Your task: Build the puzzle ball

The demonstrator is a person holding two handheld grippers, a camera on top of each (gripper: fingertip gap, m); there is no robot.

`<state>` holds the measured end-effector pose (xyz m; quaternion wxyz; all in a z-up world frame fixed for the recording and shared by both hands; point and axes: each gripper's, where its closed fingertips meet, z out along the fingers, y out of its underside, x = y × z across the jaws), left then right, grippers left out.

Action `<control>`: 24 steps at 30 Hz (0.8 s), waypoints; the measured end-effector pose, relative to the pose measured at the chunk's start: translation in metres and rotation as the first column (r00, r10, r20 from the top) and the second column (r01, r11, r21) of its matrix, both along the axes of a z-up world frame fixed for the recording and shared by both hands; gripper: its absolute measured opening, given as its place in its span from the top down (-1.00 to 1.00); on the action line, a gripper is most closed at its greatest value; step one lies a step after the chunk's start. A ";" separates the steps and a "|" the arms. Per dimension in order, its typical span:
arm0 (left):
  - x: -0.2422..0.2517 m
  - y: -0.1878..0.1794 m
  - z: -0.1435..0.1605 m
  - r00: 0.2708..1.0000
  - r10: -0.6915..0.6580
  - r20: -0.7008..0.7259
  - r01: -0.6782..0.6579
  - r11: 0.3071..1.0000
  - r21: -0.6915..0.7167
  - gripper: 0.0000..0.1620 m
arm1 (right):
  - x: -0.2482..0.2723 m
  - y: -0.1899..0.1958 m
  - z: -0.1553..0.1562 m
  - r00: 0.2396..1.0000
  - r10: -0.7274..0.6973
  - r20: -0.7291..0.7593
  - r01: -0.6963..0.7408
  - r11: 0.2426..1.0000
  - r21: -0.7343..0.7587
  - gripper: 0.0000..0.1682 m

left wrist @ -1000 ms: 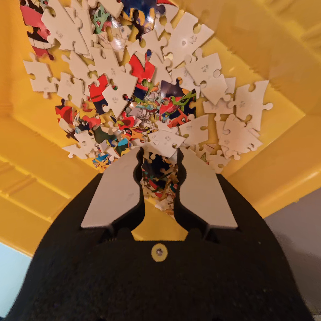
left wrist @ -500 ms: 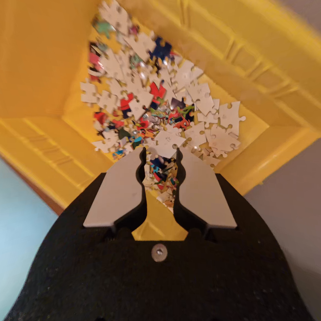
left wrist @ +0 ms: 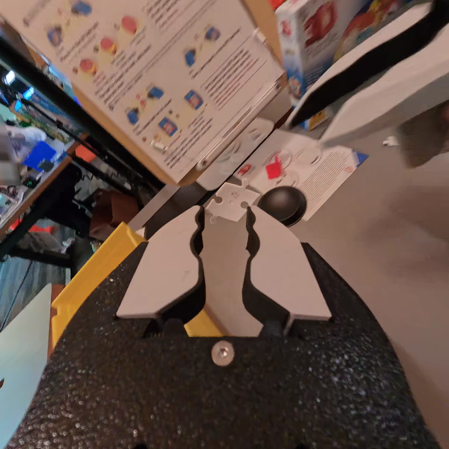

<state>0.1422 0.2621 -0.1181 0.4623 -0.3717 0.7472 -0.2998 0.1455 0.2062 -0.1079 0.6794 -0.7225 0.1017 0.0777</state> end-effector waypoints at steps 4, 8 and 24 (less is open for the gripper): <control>0.001 -0.036 0.002 0.996 -0.037 0.077 0.032 0.997 0.072 0.61 | -0.005 0.001 -0.005 0.999 0.036 -0.033 -0.037 0.999 -0.021 0.64; 0.002 -0.049 0.003 0.994 -0.054 0.098 0.044 0.994 0.101 0.60 | -0.010 -0.004 -0.001 0.994 0.093 -0.055 -0.093 0.996 0.003 0.89; -0.027 -0.086 -0.007 0.908 -0.382 -0.172 0.404 0.907 0.118 0.57 | -0.024 -0.049 -0.031 0.910 0.336 0.244 -0.236 0.902 -0.362 0.97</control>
